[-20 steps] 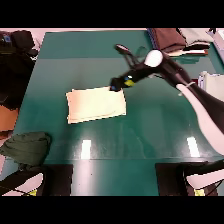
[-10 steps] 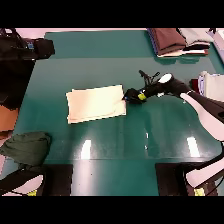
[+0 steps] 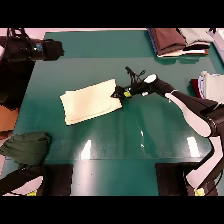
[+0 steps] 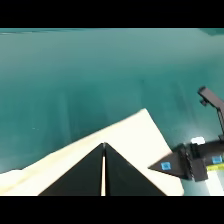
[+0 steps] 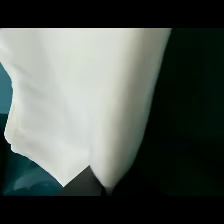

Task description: Fold the shirts.

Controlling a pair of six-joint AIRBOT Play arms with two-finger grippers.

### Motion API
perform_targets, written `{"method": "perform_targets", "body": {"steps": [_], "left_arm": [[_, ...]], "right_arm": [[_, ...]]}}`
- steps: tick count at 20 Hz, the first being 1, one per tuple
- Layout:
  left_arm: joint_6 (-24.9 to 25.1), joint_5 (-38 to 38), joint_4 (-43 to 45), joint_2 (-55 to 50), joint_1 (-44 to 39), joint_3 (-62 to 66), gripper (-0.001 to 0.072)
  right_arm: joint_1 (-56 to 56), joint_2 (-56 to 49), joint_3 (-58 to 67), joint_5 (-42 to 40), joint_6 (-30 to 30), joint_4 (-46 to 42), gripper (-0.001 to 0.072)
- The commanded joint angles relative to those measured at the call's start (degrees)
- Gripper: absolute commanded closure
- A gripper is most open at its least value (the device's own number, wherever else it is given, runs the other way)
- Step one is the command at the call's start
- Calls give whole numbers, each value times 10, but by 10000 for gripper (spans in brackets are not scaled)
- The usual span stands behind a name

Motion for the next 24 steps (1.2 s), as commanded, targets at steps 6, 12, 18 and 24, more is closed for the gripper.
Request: {"method": "perform_targets", "body": {"steps": [6,12,18,24], "left_arm": [[0,7,2,0,-104,0,686],[-1,8,-35,0,-112,0,686],[-7,10,-38,0,-112,0,686],[-7,6,-50,0,-112,0,686]], "right_arm": [[-216,122,150,103,67,-287,700],[-474,151,199,132,67,-291,700],[-579,151,202,50,67,-282,700],[-581,136,293,28,67,-268,700]]}}
